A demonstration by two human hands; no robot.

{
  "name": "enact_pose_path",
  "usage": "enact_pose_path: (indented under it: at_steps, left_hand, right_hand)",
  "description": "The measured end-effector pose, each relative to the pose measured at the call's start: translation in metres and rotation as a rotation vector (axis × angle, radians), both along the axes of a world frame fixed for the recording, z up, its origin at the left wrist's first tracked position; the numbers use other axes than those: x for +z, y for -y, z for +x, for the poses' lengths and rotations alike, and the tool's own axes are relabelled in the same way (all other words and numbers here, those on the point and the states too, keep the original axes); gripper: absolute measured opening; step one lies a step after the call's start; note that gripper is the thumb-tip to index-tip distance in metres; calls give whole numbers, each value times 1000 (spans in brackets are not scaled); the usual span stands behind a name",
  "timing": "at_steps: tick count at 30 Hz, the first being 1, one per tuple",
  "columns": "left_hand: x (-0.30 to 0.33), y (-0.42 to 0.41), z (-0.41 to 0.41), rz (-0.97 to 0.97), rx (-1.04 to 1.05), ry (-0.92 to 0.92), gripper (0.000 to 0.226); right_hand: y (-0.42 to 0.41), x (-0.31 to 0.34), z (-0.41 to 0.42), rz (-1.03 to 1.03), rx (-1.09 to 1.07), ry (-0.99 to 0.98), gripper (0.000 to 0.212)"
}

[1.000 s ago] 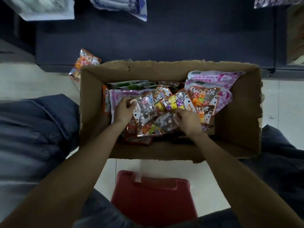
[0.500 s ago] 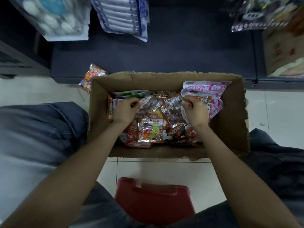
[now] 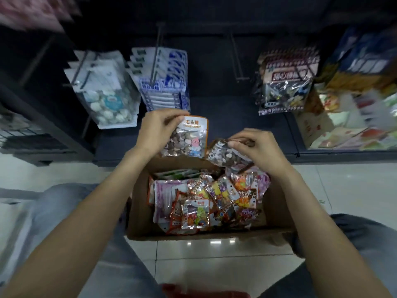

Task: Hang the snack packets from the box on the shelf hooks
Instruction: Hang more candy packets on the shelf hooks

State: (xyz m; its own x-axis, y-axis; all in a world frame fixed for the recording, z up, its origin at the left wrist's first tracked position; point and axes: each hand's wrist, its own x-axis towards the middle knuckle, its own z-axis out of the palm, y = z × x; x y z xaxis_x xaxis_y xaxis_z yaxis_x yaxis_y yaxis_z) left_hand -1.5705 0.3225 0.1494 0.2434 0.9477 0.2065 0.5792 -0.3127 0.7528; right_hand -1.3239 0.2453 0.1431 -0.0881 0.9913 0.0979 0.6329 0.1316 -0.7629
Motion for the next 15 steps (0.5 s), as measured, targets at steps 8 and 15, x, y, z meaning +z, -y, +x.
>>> enact_pose_path:
  at_steps: [8, 15]
  left_hand:
    - [105, -29, -10, 478, -80, -194, 13]
    - [186, -36, -33, 545, -202, -89, 12]
  right_hand:
    - [-30, 113, -5, 276, 69, 227, 13]
    - [-84, 176, -70, 401, 89, 147, 14]
